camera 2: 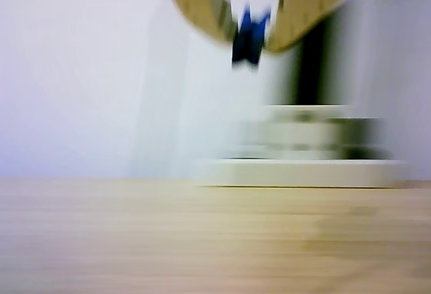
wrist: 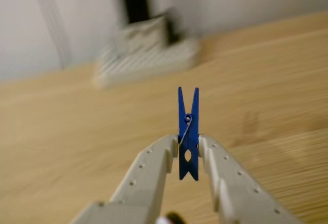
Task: Grasp a peg and put it in the crate.
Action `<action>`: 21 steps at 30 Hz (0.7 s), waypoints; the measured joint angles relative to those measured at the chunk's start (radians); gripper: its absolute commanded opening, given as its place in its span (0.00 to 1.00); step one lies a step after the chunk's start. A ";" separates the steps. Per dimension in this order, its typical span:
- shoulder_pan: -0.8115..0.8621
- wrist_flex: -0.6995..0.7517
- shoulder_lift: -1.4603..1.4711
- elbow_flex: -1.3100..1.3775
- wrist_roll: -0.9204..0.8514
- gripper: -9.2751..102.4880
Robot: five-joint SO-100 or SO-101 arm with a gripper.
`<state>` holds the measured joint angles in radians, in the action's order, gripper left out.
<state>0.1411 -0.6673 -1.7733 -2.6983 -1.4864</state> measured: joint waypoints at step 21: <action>0.420 -0.140 0.347 0.144 0.000 0.09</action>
<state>0.5614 -0.8069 -1.4266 -2.5541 -1.4864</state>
